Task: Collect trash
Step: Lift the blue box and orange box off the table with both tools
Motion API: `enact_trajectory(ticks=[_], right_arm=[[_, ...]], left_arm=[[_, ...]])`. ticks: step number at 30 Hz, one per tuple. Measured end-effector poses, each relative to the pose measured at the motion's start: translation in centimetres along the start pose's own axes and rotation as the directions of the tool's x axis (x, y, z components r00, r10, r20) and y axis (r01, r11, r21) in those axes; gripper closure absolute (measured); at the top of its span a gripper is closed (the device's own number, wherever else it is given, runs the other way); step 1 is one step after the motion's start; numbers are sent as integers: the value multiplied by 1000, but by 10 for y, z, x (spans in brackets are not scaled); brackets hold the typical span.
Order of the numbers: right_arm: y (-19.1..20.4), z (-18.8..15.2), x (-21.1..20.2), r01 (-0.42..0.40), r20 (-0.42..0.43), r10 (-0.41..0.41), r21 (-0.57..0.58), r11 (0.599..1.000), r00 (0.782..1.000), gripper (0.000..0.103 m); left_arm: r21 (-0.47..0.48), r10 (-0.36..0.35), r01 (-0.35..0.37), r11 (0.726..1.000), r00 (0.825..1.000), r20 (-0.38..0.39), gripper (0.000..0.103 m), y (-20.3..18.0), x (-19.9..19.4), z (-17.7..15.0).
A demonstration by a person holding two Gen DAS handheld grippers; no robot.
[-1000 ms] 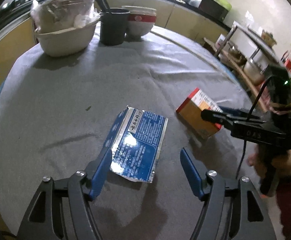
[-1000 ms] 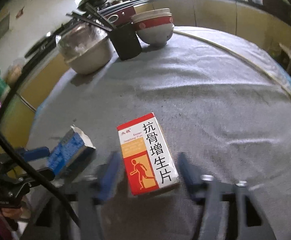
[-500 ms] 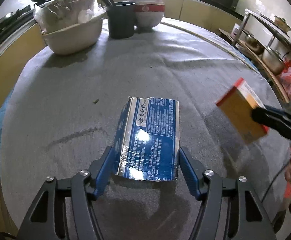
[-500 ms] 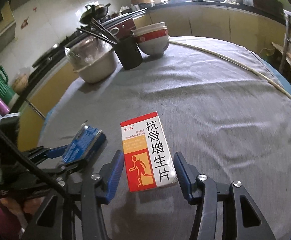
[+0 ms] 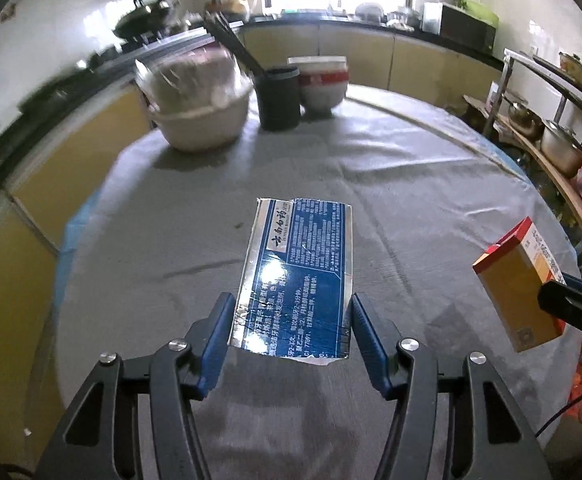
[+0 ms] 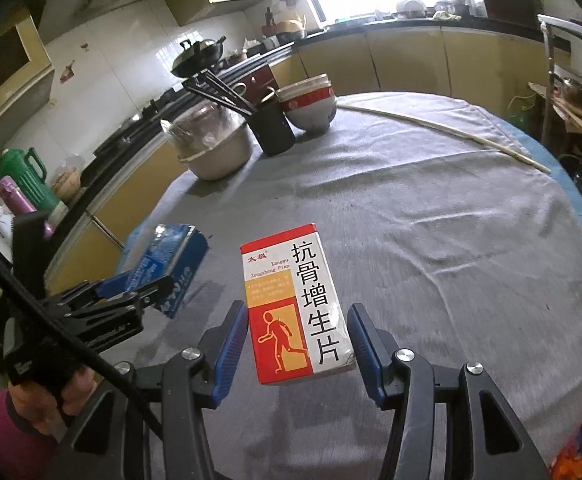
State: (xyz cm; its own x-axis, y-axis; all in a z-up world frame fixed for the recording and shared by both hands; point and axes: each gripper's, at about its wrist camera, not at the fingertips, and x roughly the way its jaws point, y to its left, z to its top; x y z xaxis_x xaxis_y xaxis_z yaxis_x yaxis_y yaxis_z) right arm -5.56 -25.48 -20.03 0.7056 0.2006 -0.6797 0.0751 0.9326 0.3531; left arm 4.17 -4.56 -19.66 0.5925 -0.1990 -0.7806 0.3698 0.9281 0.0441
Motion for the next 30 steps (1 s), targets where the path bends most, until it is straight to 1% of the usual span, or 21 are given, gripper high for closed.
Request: enact_trajectory(ticks=[3,5,11,17,30], right_arm=[[4,-6,-17,-6,22,6,-1,1000,1000,48],[7,-10,-27,-9,33,9,-6,1000,999,48],[12,-24,-54,-17,63,17,-11,1000,998,48],[12,-37,-77,-24,86,25,-4,1000,996,48],[10,-59,-127,-41,143,41,-2,999,989,48]], left_arm=[[13,47,-47,999,998,46,43,-6,-26,-8],[27,81,-83,996,993,84,43,-13,-46,-15],[35,125,-131,991,981,146,43,-25,-85,-31],[37,155,-164,986,970,188,43,-34,-114,-44],[45,140,-155,987,960,241,42,-59,-156,-60]])
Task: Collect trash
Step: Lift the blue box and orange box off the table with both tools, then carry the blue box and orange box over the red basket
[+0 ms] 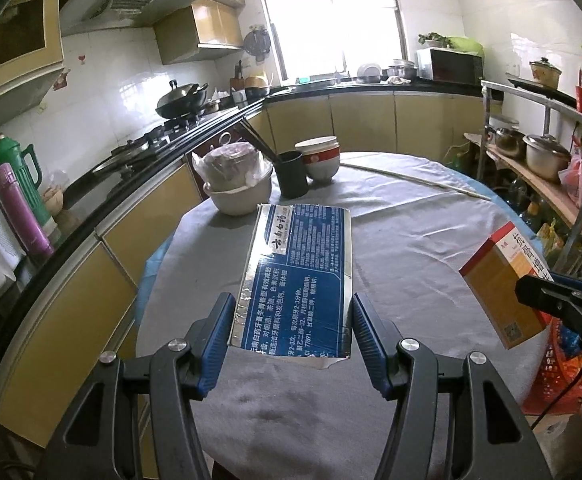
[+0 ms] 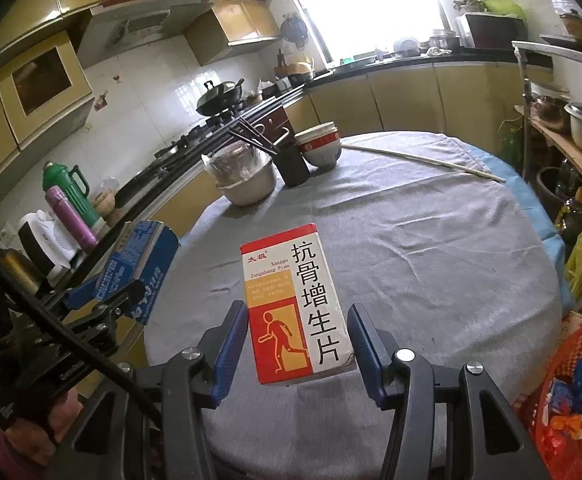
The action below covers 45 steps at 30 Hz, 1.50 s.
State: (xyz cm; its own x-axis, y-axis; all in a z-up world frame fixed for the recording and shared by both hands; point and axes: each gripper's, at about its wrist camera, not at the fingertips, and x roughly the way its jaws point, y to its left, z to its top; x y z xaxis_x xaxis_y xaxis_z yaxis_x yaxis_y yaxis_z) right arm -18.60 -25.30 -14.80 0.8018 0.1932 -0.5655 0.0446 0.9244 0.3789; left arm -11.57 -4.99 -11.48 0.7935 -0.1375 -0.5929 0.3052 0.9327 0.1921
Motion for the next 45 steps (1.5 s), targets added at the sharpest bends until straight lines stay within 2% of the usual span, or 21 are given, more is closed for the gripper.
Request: enact_trajectory(ticks=[15,25,27,31,34,39,41,45], right_arm=[[-15,-14,-47,-1,58,-2,38,999,998,48],[-32,-19,-58,-2,74,-4,80,997,997,48],[-36,-21,-56,5,67,-11,91,996,998,48],[-47,-24,-52,15,53,-21,112,994,998,48],[-58,-25,-44,19,37,-25,142,990,999,48],[-65,-28,-25,20,-4,-20,162,987,1000,48],[-66,-30,-18,19,-20,-16,164,986,1000,48],[-69,-31,-8,19,-40,-12,175,984,999,48]], left_arm=[[46,-20,18,999,999,40,42,-27,-30,2],[88,-53,49,995,997,54,48,-47,-30,5],[82,-71,67,994,996,55,48,-47,-18,3],[-2,-117,117,993,992,-51,48,-34,22,-2],[-30,-129,127,991,988,-82,48,-26,45,-8],[-125,-190,173,977,973,-135,48,-5,84,-22],[-160,-194,168,973,968,-160,48,1,97,-28],[-168,-199,170,971,965,-173,48,1,109,-37]])
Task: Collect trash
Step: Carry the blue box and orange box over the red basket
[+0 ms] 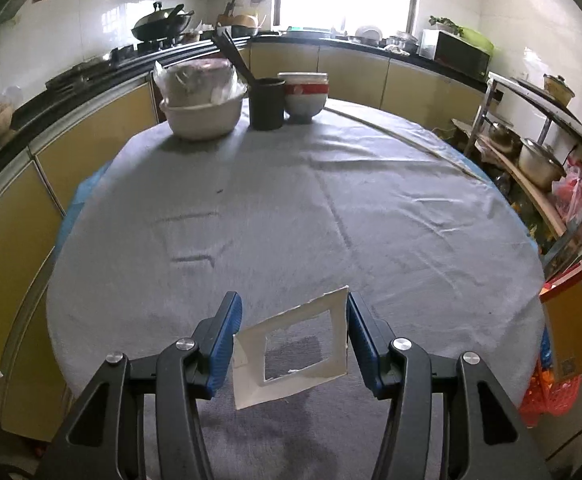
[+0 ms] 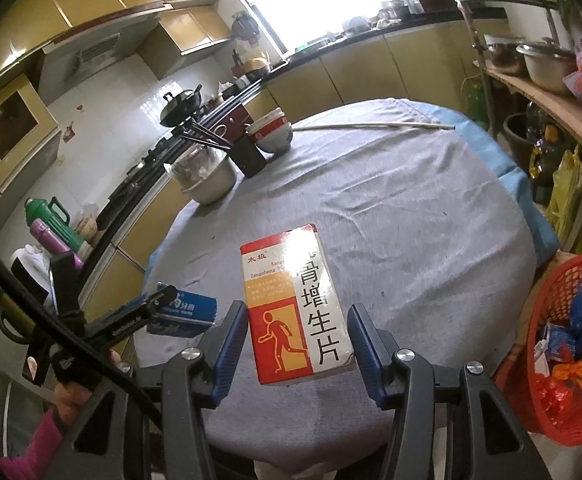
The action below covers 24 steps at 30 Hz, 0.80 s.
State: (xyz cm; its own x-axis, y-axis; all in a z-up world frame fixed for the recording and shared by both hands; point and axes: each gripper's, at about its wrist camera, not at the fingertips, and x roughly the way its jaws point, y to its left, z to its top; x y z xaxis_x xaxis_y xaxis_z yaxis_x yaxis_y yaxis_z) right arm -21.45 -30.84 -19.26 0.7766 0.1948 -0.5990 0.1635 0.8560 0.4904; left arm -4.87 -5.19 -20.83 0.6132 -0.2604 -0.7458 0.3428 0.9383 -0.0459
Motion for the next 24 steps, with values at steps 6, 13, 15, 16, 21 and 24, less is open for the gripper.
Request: enact_trajectory(ticks=[6,13,15,16,21,24], right_arm=[[1,-2,11,3,-27,-3,0,1000,1000,48],[8,-4,23,-6,-53,5,-15,1000,999,48],[10,-5,24,-4,-56,3,-22,1000,998,48],[10,-5,25,-6,-58,5,-21,1000,998,48],[9,-5,29,-12,-74,10,-17,1000,997,48],[11,-5,31,-11,-78,9,-24,1000,997,48]], left_arm=[[-3,-68,68,998,997,-23,48,9,15,-9],[-40,-162,160,986,985,-61,48,30,23,-1],[-45,-173,170,984,983,-68,46,33,23,-1],[-46,-177,174,984,982,-72,42,34,22,-2],[-65,-169,164,984,982,-87,38,38,26,-5],[-98,-183,174,980,978,-98,37,38,29,-4]])
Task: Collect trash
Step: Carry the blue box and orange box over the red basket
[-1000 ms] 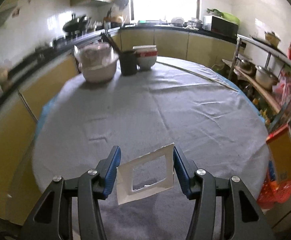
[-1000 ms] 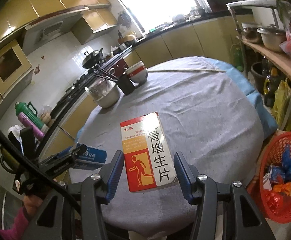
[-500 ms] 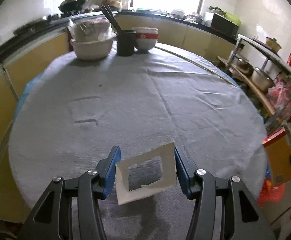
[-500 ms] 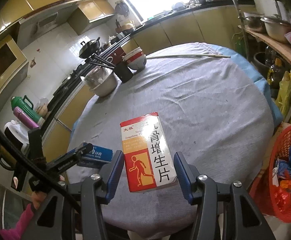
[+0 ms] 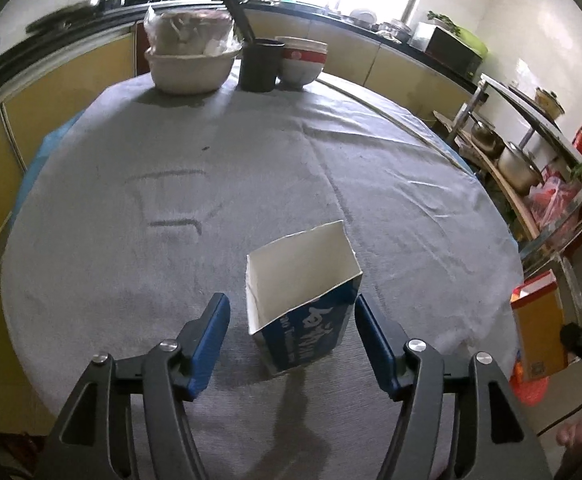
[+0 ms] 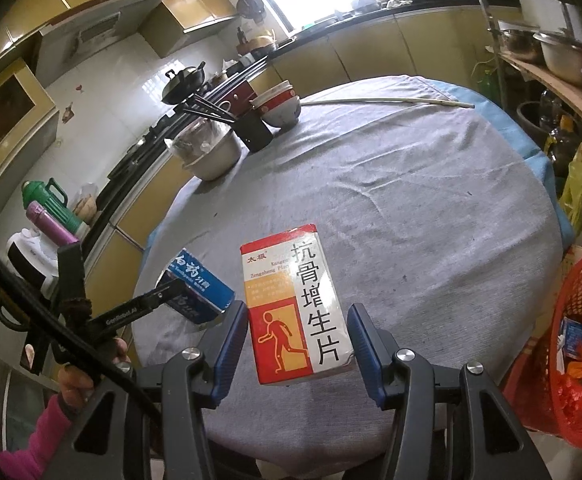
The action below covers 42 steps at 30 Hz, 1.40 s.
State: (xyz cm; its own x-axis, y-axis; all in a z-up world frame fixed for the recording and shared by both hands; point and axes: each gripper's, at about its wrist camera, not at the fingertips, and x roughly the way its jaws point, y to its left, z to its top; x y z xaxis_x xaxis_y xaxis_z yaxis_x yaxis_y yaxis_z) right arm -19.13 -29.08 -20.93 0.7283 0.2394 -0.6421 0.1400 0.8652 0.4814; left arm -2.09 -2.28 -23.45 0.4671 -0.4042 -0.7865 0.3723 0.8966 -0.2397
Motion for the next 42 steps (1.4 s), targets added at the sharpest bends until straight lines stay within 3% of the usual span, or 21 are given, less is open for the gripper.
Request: enact_trajectory(ticks=[12,14,25,35,42], right_arm=[[1,0,4,-4,-11,4,0,1000,1000,48],[1,0,4,-3,-7,3,0,1000,1000,48],[-2,-1,3,-13,-5,13,9,1000,1000,48],[-7,0,-11,-20,29,20,20,1000,999,48],[-19,2,-31,-23,74,20,44,999,997,48]], left_arm=[[41,45,-45,998,999,13,33,-17,15,-4],[47,48,-49,998,999,17,51,-17,16,-5],[79,83,-89,993,994,73,52,-30,3,-2],[201,199,-231,952,966,165,52,-82,-28,5],[290,223,-285,914,948,229,51,-124,-48,6]])
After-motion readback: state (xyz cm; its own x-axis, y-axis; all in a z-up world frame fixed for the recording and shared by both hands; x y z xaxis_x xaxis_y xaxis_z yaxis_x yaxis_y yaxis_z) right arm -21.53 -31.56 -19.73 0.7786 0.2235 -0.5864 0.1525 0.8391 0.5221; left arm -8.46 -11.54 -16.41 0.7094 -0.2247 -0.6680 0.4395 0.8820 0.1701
